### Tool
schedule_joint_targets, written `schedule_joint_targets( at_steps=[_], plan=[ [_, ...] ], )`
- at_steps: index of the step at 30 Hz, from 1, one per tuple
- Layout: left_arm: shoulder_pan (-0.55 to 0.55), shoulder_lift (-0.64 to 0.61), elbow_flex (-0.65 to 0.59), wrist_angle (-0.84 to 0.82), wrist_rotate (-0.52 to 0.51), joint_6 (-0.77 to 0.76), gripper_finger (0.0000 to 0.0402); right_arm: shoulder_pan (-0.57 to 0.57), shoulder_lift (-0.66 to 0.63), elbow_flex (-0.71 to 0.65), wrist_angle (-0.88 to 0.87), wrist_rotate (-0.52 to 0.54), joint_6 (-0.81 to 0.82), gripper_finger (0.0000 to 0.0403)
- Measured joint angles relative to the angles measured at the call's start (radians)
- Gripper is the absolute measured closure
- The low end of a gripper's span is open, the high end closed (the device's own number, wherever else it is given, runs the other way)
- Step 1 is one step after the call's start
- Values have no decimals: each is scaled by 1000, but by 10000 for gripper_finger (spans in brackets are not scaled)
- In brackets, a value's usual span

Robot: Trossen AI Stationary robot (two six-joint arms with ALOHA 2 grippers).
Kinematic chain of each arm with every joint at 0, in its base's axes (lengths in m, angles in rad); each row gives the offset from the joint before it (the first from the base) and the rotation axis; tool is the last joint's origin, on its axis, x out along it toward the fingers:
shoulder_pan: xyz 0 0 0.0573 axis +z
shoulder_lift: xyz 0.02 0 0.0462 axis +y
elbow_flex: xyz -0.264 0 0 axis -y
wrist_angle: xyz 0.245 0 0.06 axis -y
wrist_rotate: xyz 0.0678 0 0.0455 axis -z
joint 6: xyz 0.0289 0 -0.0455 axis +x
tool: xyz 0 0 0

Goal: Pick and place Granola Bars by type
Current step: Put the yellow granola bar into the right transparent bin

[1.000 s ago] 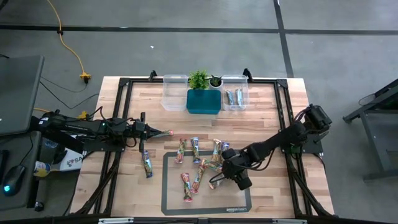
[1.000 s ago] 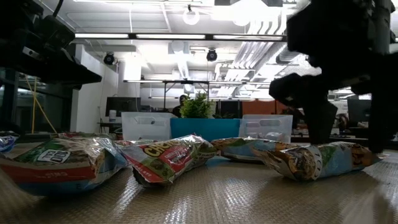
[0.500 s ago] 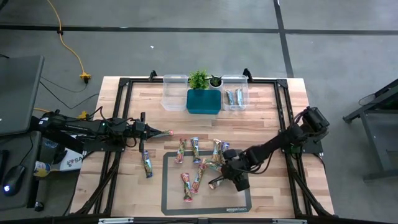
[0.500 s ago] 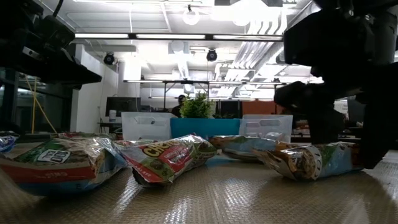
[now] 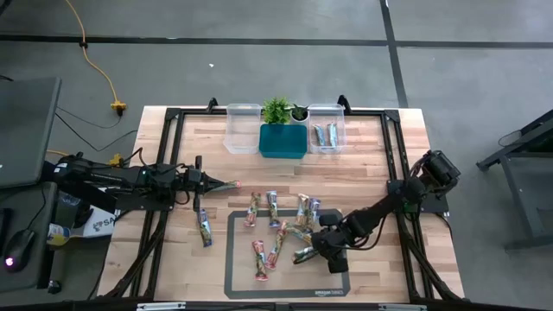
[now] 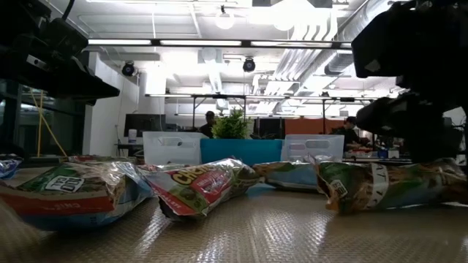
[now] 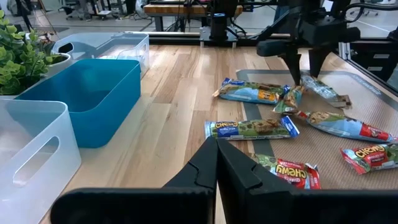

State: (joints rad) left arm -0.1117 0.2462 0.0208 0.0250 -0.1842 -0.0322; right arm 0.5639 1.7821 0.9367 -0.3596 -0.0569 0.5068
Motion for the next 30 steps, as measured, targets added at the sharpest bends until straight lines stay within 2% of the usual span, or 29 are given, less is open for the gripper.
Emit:
schedule_joint_targets(
  at_steps=[15, 23, 30],
  plan=[
    [0, 0, 0, 0, 0, 0, 400, -7, -10, -3, -2, -33, 65, 329],
    [0, 0, 0, 0, 0, 0, 400, -22, -48, -8, -17, -105, 77, 356],
    [0, 0, 0, 0, 0, 0, 400, -65, -83, -7, 45, -176, 81, 367]
  ],
)
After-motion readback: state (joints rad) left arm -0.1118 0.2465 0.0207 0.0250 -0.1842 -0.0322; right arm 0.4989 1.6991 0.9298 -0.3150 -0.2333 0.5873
